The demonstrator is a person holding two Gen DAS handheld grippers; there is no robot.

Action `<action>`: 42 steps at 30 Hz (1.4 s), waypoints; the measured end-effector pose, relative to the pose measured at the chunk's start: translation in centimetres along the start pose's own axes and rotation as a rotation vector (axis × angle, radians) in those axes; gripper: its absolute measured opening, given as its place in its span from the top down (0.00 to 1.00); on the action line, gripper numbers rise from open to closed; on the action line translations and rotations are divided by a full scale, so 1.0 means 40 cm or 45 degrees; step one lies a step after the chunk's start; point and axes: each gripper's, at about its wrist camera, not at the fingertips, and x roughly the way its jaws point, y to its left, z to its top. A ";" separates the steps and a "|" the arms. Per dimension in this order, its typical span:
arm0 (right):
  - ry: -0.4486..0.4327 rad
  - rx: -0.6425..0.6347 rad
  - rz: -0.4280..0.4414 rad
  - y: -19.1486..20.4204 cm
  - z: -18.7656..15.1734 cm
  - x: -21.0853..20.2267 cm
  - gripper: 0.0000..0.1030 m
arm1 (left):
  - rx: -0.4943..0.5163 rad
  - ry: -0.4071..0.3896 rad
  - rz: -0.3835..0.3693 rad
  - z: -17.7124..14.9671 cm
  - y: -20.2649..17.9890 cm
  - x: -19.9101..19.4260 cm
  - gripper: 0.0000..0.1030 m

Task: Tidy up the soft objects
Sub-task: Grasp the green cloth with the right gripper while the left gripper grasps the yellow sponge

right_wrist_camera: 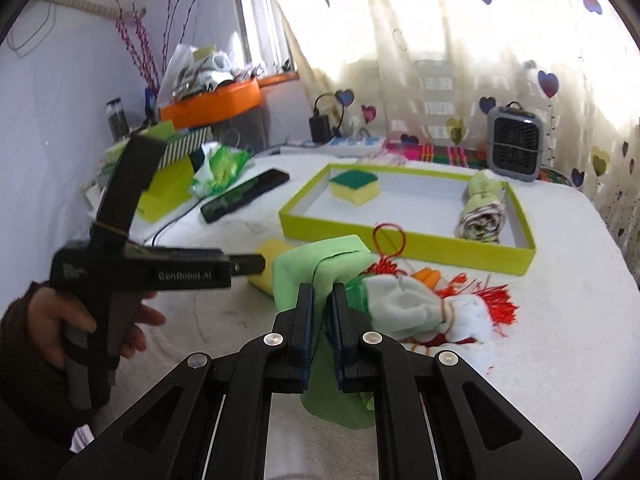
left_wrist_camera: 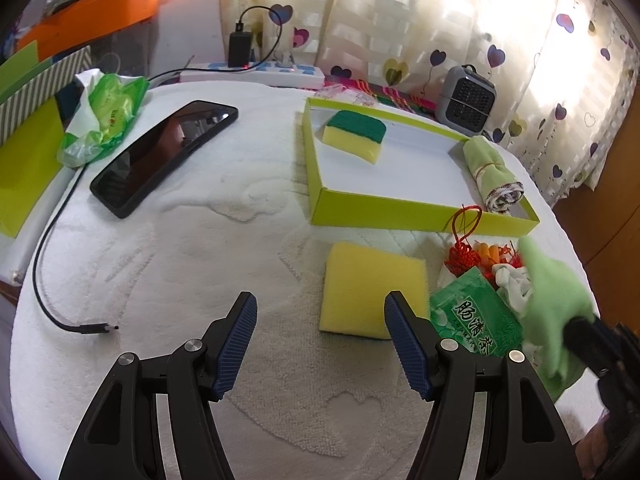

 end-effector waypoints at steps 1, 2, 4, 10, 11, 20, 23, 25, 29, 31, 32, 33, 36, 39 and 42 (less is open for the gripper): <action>-0.014 0.012 0.007 -0.003 0.003 -0.007 0.91 | 0.004 0.001 -0.001 0.002 0.001 0.001 0.36; -0.026 0.019 0.010 -0.007 0.005 -0.012 0.91 | 0.010 0.004 -0.003 0.002 -0.002 0.003 0.36; -0.048 0.033 0.018 -0.012 0.011 -0.023 0.91 | 0.020 0.004 -0.002 0.004 -0.008 0.005 0.36; -0.138 0.078 0.059 -0.030 0.029 -0.062 0.91 | 0.068 0.009 0.007 0.012 -0.029 0.017 0.36; -0.149 0.094 0.070 -0.035 0.033 -0.066 0.91 | 0.075 0.010 0.009 0.015 -0.034 0.018 0.36; -0.233 0.234 0.131 -0.098 0.059 -0.102 0.91 | 0.146 0.021 0.003 0.016 -0.079 0.030 0.36; -0.237 0.247 0.123 -0.108 0.061 -0.104 0.91 | 0.152 0.031 0.031 0.015 -0.084 0.041 0.36; -0.235 0.251 0.121 -0.115 0.059 -0.104 0.91 | 0.150 0.029 0.032 0.017 -0.085 0.042 0.36; -0.224 0.253 0.127 -0.123 0.057 -0.098 0.91 | 0.148 0.035 0.060 0.016 -0.084 0.046 0.36; -0.220 0.248 0.127 -0.126 0.054 -0.095 0.91 | 0.140 0.031 0.066 0.016 -0.079 0.046 0.36; -0.218 0.248 0.129 -0.127 0.053 -0.094 0.91 | 0.137 0.035 0.068 0.017 -0.078 0.048 0.36; -0.217 0.250 0.131 -0.129 0.053 -0.092 0.91 | 0.138 0.039 0.069 0.018 -0.078 0.050 0.36; -0.212 0.261 0.137 -0.137 0.051 -0.087 0.91 | 0.138 0.047 0.075 0.018 -0.081 0.056 0.36; -0.203 0.269 0.139 -0.144 0.048 -0.084 0.91 | 0.118 0.054 0.070 0.019 -0.077 0.064 0.40; -0.201 0.272 0.136 -0.147 0.048 -0.084 0.91 | 0.120 0.052 0.068 0.020 -0.079 0.065 0.43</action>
